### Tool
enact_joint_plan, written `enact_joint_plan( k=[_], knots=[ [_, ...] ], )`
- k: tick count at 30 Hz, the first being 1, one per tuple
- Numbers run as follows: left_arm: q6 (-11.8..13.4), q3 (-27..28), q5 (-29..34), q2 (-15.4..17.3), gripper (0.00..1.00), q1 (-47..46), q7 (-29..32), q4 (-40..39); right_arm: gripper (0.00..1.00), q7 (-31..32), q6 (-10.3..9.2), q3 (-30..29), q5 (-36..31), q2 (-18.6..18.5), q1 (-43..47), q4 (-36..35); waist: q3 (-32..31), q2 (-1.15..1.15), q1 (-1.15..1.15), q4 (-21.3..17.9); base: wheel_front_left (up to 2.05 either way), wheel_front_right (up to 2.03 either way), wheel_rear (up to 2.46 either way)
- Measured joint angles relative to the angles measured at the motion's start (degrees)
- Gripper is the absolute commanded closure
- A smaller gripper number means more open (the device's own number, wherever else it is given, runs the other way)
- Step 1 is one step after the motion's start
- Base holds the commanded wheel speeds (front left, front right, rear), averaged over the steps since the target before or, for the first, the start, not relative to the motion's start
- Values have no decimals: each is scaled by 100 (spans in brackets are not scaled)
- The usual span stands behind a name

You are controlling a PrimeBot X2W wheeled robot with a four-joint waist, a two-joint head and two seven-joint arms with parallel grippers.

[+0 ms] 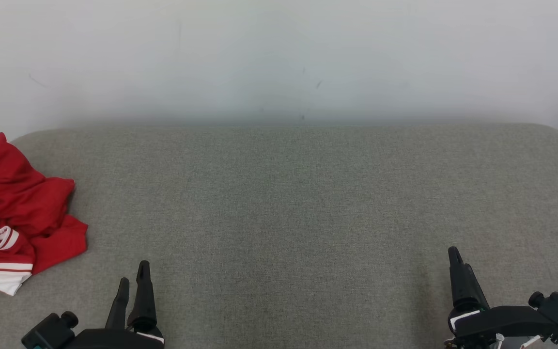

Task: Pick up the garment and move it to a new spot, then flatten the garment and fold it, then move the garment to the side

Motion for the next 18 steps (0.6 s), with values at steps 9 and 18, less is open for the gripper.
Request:
enact_joint_plan(
  k=[9, 18],
  knots=[
    [108, -102, 1080, 33, 0, 0, -142, 15, 0, -182, 2, 86, -1091, -3, -1, 96, -16, 0, 0, 4, 0, 0, 0],
    [149, -203, 1816, 144, 0, 0, -268, -1, 0, -363, 3, 255, -1876, -4, -9, 167, -15, 0, 0, 11, 0, 0, 0]
  ],
)
